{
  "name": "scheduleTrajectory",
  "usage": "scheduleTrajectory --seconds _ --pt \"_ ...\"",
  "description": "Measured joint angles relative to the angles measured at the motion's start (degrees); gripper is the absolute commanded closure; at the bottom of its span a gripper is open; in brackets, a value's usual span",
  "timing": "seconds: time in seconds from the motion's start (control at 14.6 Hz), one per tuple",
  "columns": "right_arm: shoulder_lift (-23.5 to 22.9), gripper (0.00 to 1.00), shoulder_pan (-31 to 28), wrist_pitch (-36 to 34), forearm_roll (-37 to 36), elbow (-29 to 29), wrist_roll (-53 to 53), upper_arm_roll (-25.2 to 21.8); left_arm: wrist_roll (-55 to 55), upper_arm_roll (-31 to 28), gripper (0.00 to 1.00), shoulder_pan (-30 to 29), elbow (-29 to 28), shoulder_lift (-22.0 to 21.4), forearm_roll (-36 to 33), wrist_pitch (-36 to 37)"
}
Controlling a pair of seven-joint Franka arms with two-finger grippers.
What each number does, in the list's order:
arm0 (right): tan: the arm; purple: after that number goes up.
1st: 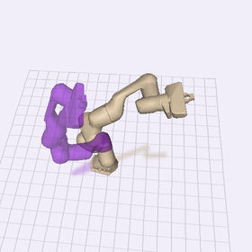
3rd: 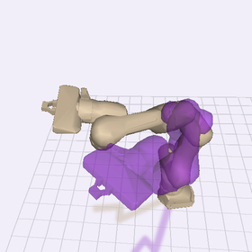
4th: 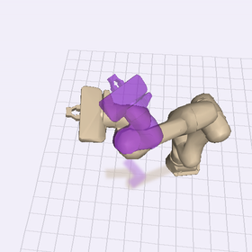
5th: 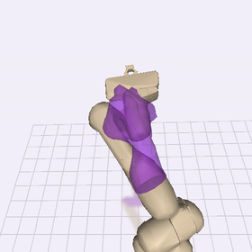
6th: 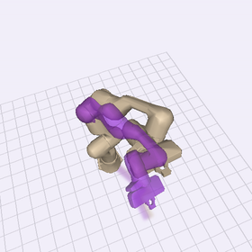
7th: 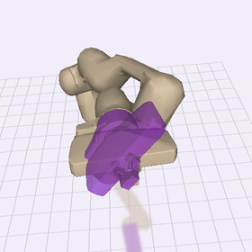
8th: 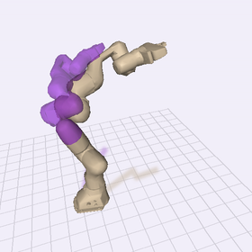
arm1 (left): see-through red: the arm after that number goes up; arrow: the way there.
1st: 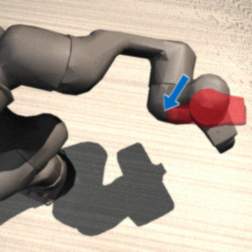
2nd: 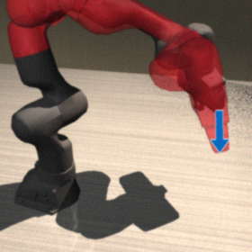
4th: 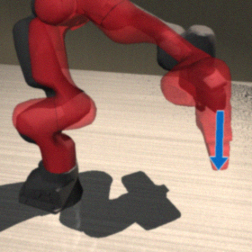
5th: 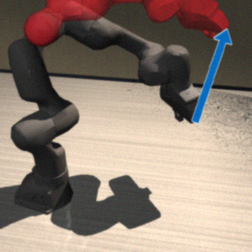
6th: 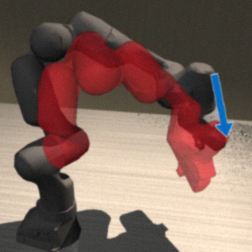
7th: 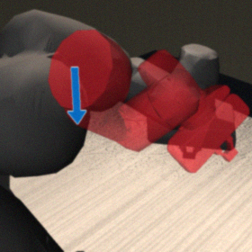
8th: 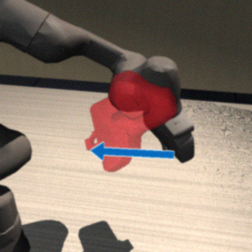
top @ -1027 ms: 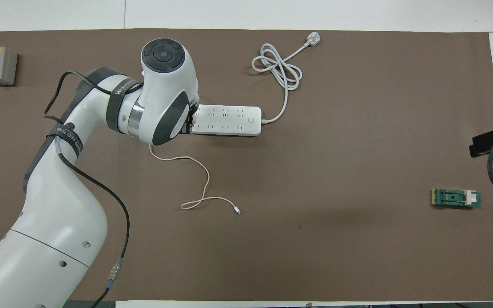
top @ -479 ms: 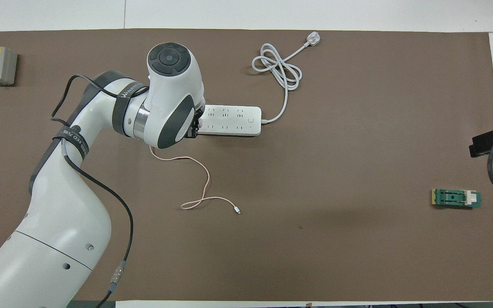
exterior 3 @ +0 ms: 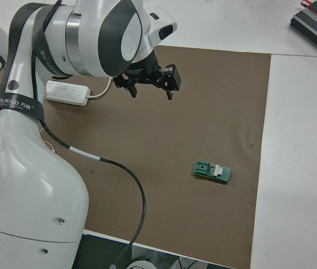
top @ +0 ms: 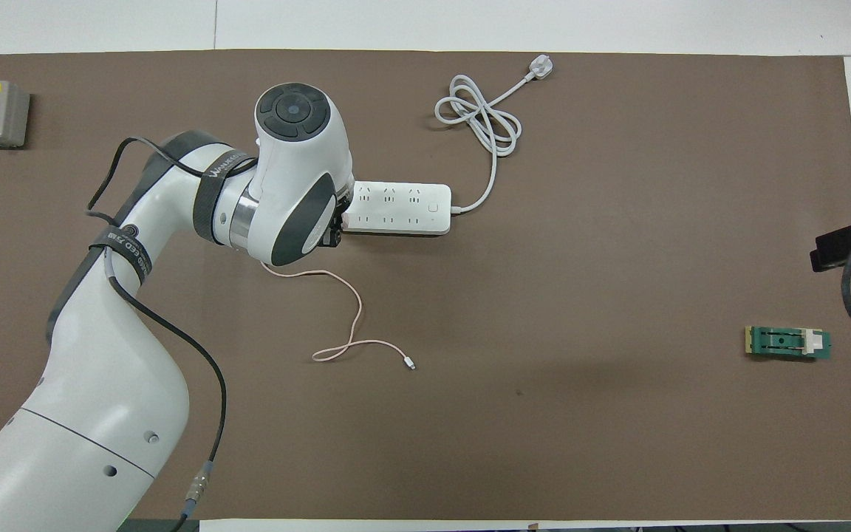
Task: Plug charger into power strip
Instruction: 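Push the pink charger into the strip socket with the left gripper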
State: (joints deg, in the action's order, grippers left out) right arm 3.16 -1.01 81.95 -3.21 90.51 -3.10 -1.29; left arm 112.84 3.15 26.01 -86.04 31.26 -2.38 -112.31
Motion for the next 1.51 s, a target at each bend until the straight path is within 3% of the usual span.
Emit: scheduleTrajectory --seconds 1.51 --pt "0.0 0.0 0.0 0.0 0.0 0.0 0.0 0.0 -0.01 -0.19 1.0 0.0 -4.71 -2.51 0.0 -5.95"
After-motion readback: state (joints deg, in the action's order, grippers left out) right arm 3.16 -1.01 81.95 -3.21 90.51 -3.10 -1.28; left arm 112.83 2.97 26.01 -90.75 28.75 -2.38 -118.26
